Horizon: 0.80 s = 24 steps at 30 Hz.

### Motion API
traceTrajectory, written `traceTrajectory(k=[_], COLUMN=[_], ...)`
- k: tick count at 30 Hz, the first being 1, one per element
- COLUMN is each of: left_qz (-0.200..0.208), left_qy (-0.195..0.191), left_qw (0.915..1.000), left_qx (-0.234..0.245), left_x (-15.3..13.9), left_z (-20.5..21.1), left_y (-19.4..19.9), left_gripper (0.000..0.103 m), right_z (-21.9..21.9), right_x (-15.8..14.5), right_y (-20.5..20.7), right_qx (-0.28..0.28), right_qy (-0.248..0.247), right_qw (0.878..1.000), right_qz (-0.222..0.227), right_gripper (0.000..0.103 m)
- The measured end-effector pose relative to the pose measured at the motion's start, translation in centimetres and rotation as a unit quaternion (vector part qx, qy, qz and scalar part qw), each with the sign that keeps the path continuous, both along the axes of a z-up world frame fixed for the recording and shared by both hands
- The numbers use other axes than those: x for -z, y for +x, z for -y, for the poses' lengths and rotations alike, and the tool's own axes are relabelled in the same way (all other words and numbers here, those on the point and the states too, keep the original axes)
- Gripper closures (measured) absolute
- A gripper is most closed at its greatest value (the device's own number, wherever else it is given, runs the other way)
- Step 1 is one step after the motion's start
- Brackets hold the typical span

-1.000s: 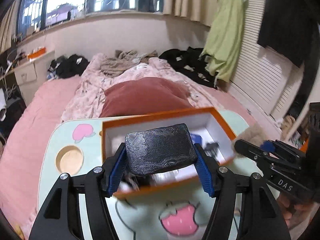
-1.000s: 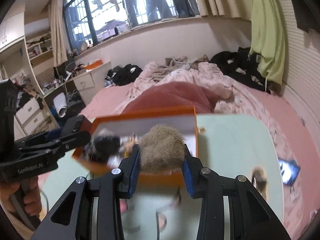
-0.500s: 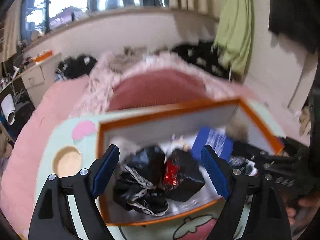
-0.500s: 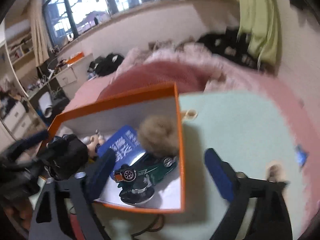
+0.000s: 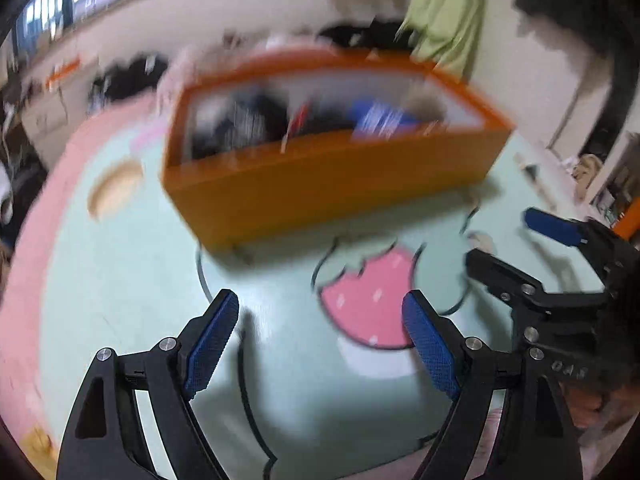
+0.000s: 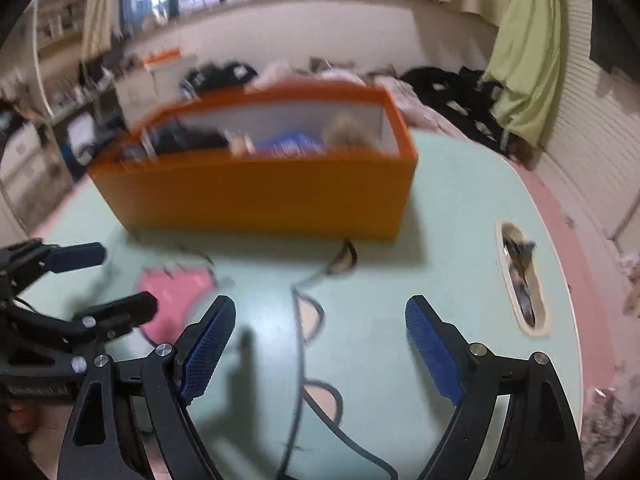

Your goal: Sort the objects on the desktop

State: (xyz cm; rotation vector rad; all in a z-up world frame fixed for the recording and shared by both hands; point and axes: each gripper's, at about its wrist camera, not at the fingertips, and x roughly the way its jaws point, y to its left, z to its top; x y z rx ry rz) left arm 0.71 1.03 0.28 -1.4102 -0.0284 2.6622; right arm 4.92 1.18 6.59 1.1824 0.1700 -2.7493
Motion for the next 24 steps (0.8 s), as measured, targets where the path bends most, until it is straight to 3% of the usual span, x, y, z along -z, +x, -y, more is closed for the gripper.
traceTrajectory(k=[2, 3, 24], left_qz=[-0.002, 0.004, -0.011], left_qy=[-0.016, -0.018, -0.014], left_qw=[0.9995, 0.9991, 0.9989], left_qx=[-0.026, -0.038, -0.043], left_x=[0.3, 0.6, 0.6], left_z=[0.3, 0.6, 1.0], left_y=[-0.2, -0.5, 0.2], left_gripper=[0.005, 0.000, 0.000], right_z=[-0.4, -0.9, -1.1], right_x=[0.7, 0.9, 0.9], right_y=[-0.5, -0.7, 0.2], right_qx=[0.017, 0.031, 0.039], right_qy=[0.003, 0.000, -0.002], right_qw=[1.000, 0.999, 0.999], right_qz=[0.010, 0.013, 0.001], right_gripper=[0.001, 0.000, 0.000])
